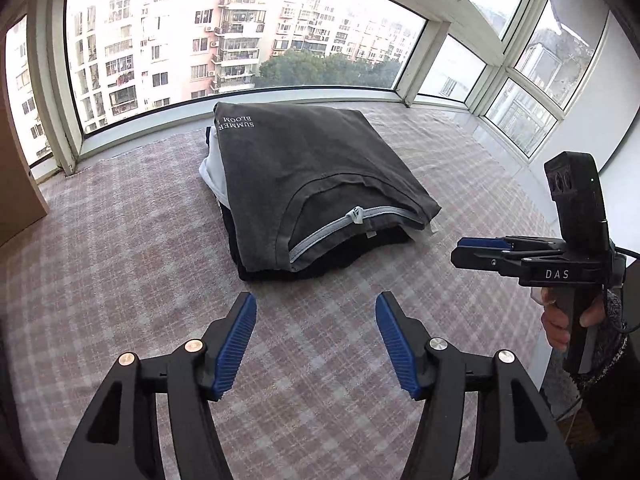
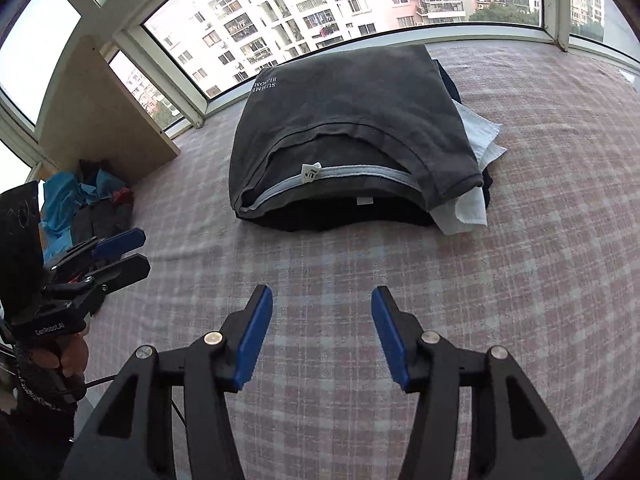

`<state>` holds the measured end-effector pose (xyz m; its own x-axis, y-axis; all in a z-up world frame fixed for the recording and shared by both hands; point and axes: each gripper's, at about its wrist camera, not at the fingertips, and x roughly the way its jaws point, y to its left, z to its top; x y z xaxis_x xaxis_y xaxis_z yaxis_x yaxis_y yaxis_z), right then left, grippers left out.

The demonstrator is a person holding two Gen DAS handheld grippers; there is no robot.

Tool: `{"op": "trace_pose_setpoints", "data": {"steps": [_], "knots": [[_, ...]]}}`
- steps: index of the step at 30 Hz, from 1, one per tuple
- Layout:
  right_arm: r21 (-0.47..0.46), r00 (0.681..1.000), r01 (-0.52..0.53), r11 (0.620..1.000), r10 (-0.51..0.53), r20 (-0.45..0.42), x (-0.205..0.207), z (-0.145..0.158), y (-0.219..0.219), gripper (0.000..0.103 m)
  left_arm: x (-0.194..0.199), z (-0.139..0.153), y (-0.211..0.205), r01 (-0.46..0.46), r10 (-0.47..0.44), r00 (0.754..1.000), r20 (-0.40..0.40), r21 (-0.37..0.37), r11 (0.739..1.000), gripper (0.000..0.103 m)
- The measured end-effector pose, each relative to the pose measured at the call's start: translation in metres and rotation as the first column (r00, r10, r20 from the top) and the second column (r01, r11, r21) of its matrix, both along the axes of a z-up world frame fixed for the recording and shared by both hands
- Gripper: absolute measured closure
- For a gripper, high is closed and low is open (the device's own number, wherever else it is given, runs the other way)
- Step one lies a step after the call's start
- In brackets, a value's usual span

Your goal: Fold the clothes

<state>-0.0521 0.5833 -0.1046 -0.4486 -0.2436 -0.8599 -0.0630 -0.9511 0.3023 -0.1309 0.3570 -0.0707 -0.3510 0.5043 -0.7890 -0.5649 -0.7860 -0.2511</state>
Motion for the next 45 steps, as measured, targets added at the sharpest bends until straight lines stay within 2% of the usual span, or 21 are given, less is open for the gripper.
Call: {"op": "trace_pose_setpoints", "data": {"steps": [3,6,9,14,16,21,24,26,33,40,45], "knots": [[0.091,0.997,0.056,0.994,-0.061,0.056,0.024,-0.001,-0.018,0.052,0.023,-0.001,-0.004,-0.034,0.034,0.999,0.008,-0.046,0.998,0.040],[0.080,0.993,0.105,0.991,-0.110,0.050,0.047,0.008,-0.029,0.052,0.043,0.002,-0.015,-0.081,0.081,0.997,0.001,-0.071,0.994,0.034],[0.135,0.987,0.159,0.978,-0.157,-0.025,0.068,0.035,-0.043,0.052,0.062,0.008,-0.033,-0.135,0.133,0.991,-0.023,-0.084,0.987,0.031],[0.236,0.957,0.261,0.936,-0.218,-0.193,0.102,0.091,-0.077,0.048,0.094,0.043,-0.057,-0.140,0.129,0.982,-0.140,-0.068,0.988,0.030],[0.258,0.945,0.285,0.923,-0.226,-0.235,0.115,0.107,-0.093,0.043,0.106,0.058,-0.066,-0.131,0.122,0.978,-0.169,-0.043,0.990,0.029],[0.325,0.923,0.329,0.887,-0.230,-0.307,0.149,0.133,-0.129,0.042,0.136,0.087,-0.088,-0.099,0.100,0.972,-0.215,0.016,0.995,0.026],[0.359,0.913,0.351,0.865,-0.230,-0.338,0.169,0.144,-0.148,0.041,0.151,0.094,-0.097,-0.066,0.073,0.975,-0.212,0.042,0.997,0.025],[0.370,0.908,0.365,0.854,-0.240,-0.343,0.179,0.147,-0.157,0.040,0.163,0.098,-0.104,-0.050,0.059,0.975,-0.213,0.046,0.998,0.024],[0.334,0.899,0.389,0.858,-0.274,-0.342,0.205,0.150,-0.175,0.040,0.194,0.103,-0.127,-0.024,0.034,0.973,-0.230,0.043,0.999,0.024],[0.344,0.893,0.404,0.848,-0.285,-0.348,0.218,0.151,-0.187,0.040,0.209,0.105,-0.144,-0.031,0.038,0.972,-0.230,0.035,0.999,0.024],[0.350,0.896,0.400,0.847,-0.281,-0.345,0.221,0.150,-0.192,0.040,0.213,0.109,-0.155,-0.033,0.046,0.978,-0.204,0.067,0.997,0.024]]}}
